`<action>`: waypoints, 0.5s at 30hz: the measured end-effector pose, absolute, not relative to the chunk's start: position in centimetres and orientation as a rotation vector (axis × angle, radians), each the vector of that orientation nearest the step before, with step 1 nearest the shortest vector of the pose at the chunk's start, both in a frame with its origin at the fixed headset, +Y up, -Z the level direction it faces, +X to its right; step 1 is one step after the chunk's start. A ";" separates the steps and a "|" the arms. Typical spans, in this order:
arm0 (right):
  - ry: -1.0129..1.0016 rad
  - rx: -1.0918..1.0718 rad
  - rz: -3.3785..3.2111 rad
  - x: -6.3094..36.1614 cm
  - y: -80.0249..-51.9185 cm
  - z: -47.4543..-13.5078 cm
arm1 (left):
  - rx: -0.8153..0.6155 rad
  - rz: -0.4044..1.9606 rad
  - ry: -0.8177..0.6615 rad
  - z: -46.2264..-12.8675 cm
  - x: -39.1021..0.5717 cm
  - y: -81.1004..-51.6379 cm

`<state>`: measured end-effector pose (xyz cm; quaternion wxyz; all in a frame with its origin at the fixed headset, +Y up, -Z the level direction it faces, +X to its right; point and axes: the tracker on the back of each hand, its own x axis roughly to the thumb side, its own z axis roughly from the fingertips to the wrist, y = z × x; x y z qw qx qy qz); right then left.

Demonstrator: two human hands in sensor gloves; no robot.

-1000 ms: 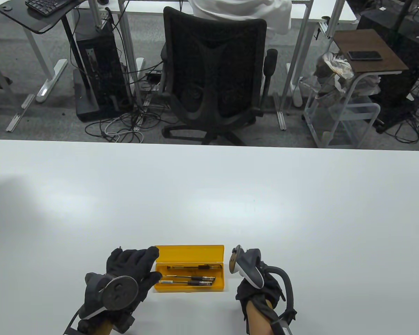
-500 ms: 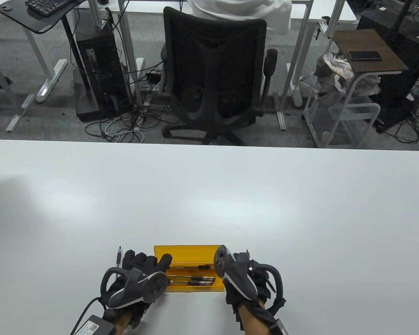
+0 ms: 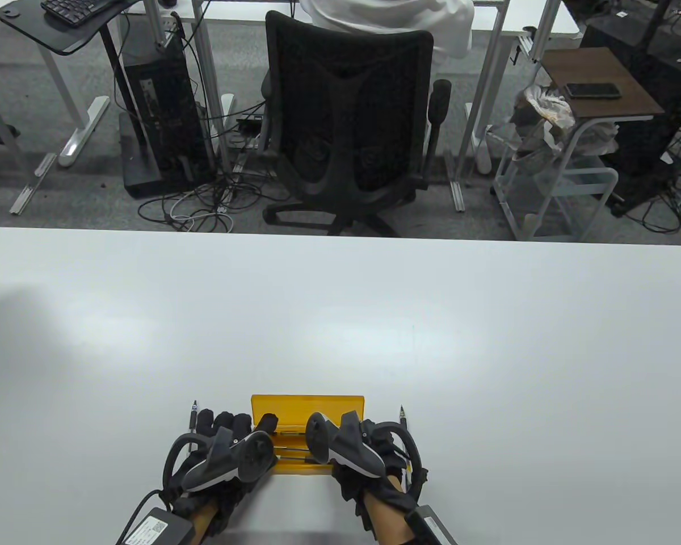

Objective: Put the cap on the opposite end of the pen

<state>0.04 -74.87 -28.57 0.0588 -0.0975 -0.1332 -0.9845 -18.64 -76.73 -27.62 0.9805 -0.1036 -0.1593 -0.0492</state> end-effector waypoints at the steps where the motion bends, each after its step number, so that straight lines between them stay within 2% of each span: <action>1: -0.427 -0.306 -2.966 -0.1 -75.2 -28.5 | -0.209 -0.091 -0.315 -27.6 -18.7 -76.7; 6: -0.377 -0.339 -2.968 0.0 -75.5 -28.3 | -0.208 -0.080 -0.306 -27.7 -18.6 -76.9; 15: -0.587 -0.259 -2.965 0.0 -75.8 -29.1 | -0.211 -0.060 -0.301 -27.7 -18.7 -77.0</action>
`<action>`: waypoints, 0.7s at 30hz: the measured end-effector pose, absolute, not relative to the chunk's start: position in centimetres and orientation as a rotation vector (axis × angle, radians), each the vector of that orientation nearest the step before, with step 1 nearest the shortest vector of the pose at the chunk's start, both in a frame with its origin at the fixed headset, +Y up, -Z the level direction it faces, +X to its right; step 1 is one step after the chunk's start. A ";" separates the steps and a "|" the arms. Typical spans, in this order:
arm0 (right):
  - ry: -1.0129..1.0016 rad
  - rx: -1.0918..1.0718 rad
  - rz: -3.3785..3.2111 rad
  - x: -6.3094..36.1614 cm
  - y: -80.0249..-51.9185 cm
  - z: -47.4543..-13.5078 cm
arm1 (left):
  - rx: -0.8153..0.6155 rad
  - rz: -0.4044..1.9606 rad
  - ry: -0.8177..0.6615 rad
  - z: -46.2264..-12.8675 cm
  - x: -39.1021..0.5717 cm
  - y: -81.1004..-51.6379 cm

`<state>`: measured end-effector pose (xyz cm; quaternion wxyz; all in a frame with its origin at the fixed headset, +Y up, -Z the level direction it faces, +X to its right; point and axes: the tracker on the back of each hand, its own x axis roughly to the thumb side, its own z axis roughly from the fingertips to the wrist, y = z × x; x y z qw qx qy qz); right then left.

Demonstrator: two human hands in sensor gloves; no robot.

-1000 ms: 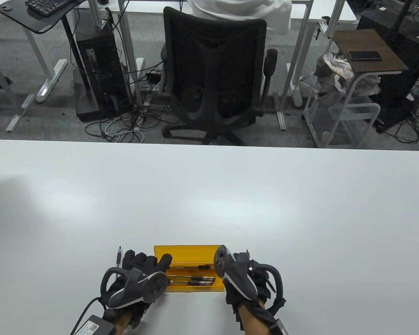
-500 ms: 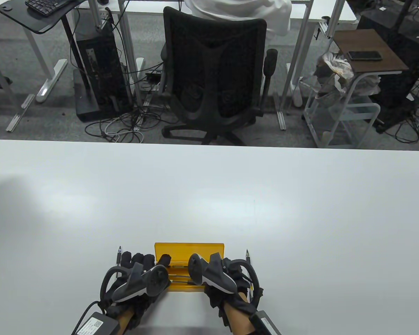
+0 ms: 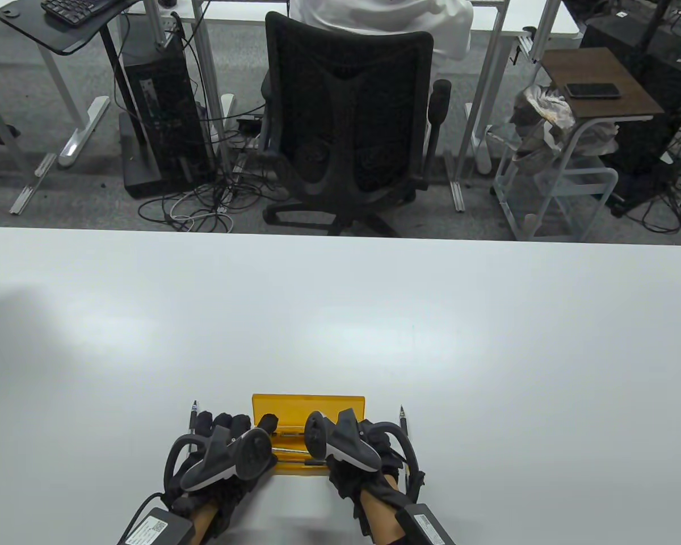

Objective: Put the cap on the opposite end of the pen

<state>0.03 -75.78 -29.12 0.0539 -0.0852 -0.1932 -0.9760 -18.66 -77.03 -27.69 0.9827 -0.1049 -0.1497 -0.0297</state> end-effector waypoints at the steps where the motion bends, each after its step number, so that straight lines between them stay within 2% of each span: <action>1: -0.578 -0.262 -2.968 0.0 -75.8 -29.2 | -0.211 -0.059 -0.301 -27.7 -18.7 -77.0; 11: -0.510 -0.211 -3.059 0.9 -75.6 -29.4 | -0.210 -0.060 -0.297 -27.7 -18.6 -77.1; 13: -0.547 -0.234 -3.086 0.9 -75.8 -29.4 | -0.209 -0.061 -0.297 -27.7 -18.6 -77.1; 21: -0.477 -0.284 -3.054 0.7 -76.0 -28.9 | -0.209 -0.055 -0.291 -27.7 -18.6 -77.1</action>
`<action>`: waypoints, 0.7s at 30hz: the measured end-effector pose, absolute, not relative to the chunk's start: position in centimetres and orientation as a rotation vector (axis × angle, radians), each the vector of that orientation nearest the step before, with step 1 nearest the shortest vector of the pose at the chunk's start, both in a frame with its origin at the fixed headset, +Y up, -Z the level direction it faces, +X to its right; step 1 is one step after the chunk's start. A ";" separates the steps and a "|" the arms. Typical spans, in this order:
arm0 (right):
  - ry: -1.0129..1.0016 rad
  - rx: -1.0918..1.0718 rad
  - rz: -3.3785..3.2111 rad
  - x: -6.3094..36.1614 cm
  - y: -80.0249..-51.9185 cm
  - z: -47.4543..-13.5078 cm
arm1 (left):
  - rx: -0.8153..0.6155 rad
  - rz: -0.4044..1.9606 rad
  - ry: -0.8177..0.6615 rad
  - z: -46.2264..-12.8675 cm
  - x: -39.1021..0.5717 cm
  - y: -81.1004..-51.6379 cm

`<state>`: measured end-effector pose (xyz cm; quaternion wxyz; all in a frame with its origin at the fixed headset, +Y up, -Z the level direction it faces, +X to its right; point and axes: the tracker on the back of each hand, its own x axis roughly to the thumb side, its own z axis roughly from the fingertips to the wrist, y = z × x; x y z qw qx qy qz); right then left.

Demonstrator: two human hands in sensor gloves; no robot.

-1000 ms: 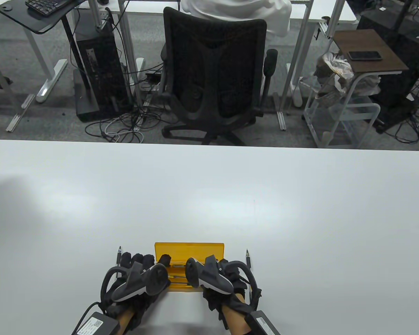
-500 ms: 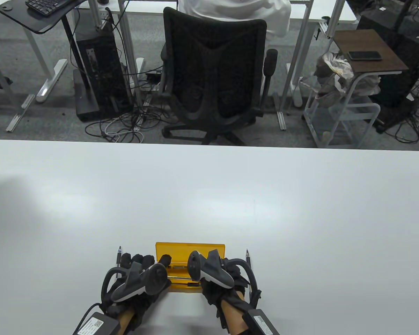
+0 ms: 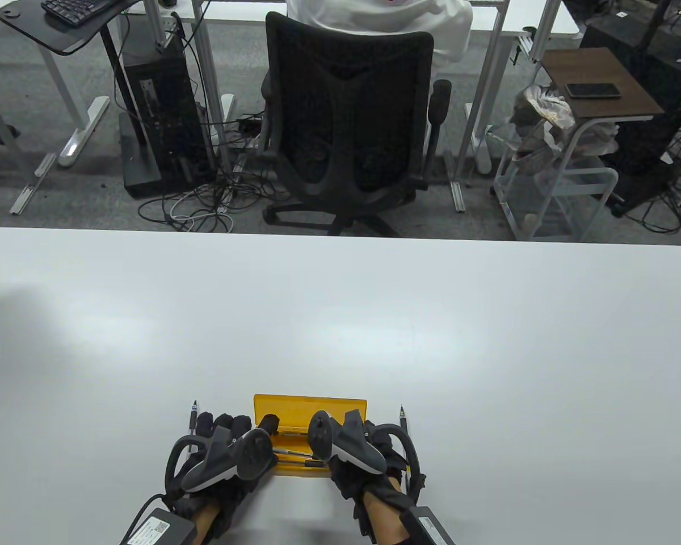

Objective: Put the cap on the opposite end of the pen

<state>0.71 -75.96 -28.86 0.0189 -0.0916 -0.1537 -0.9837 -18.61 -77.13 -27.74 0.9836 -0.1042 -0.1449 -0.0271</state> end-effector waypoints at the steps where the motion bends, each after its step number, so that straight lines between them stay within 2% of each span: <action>1: -0.433 -0.278 -3.053 0.8 -75.9 -28.7 | -0.209 -0.053 -0.291 -27.7 -18.6 -77.1; 3: -0.338 -0.253 -2.996 1.0 -75.4 -28.6 | -0.211 -0.049 -0.290 -27.7 -18.7 -77.2; 11: -0.181 -0.168 -3.147 3.3 -71.8 -27.9 | -0.201 -0.037 -0.294 -27.7 -18.7 -77.2; 16: -0.052 -0.146 -3.339 4.7 -70.4 -27.3 | -0.106 0.035 -0.304 -27.4 -19.1 -75.8; 19: 0.040 -0.176 -3.483 5.1 -69.5 -26.8 | -0.018 0.157 -0.295 -26.8 -19.6 -73.9; 21: 0.049 -0.252 -3.601 4.9 -69.0 -26.5 | 0.059 0.385 -0.273 -26.1 -20.5 -72.2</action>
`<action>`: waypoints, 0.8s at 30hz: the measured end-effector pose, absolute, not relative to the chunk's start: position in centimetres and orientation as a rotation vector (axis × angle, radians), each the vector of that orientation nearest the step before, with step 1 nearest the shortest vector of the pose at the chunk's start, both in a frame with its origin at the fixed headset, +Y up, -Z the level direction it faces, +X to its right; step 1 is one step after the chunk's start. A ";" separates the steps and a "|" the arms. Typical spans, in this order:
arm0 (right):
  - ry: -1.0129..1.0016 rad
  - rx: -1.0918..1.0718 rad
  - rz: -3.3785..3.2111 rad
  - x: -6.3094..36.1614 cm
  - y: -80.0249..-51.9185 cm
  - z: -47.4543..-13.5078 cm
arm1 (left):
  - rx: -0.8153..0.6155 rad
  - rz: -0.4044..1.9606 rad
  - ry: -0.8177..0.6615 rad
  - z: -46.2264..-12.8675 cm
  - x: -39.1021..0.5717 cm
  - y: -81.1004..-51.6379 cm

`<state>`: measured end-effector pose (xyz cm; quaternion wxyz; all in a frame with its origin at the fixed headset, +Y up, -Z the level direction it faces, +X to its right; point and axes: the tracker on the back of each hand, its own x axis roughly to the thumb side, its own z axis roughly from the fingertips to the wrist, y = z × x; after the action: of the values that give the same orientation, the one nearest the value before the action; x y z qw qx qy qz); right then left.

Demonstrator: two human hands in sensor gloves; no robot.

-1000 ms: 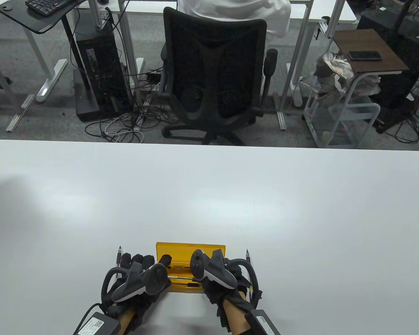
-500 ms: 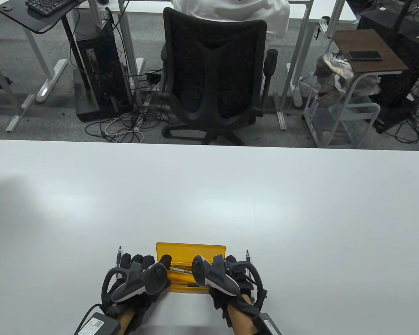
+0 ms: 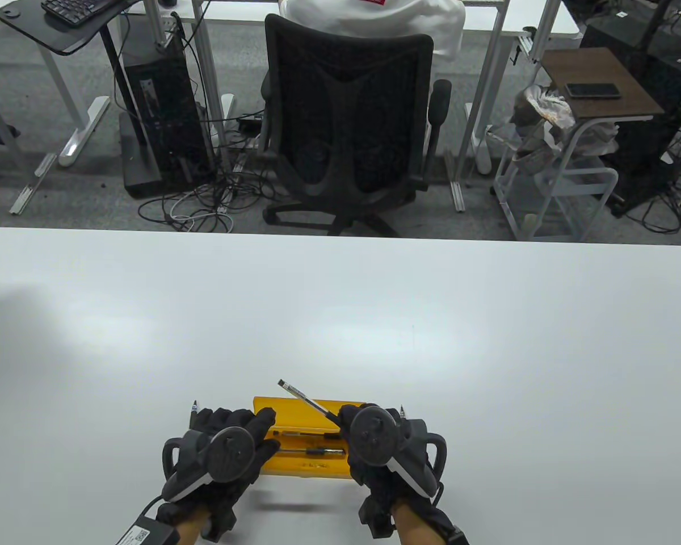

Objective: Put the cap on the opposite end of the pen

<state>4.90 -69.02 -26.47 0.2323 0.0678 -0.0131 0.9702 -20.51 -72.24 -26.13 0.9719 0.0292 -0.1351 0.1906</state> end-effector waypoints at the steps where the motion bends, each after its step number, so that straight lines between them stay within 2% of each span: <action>1: -0.031 0.208 2.628 4.7 -68.9 -26.4 | 0.067 0.479 -0.265 -25.9 -20.8 -71.8; 3: -0.006 0.282 2.538 3.9 -68.8 -26.1 | 0.070 0.781 -0.248 -25.2 -21.6 -71.1; 6: 0.108 0.458 2.419 2.1 -68.9 -25.6 | -0.014 1.259 -0.234 -24.4 -22.3 -71.3; 10: 0.220 0.443 2.378 0.8 -69.6 -25.3 | -0.136 1.553 -0.242 -24.3 -22.1 -72.0; 12: 0.318 0.416 2.296 0.9 -70.0 -25.5 | -0.135 1.551 -0.217 -24.3 -22.0 -72.0; 14: 0.379 0.377 2.238 1.0 -70.5 -25.6 | -0.140 1.502 -0.275 -24.4 -21.7 -71.9; 16: 0.384 0.354 2.290 1.0 -71.0 -25.7 | -0.123 1.501 -0.274 -24.3 -21.5 -71.6; 20: 0.391 0.399 2.359 0.8 -71.3 -25.7 | 0.013 1.250 -0.269 -24.6 -21.9 -71.3; 24: 0.358 0.422 2.373 0.4 -71.0 -25.6 | 0.088 1.144 -0.257 -24.6 -22.2 -70.8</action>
<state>0.41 -71.01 -25.63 0.3454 0.1625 0.1379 0.9139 -22.15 -70.78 -24.57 0.8322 0.0416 -0.1210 0.5395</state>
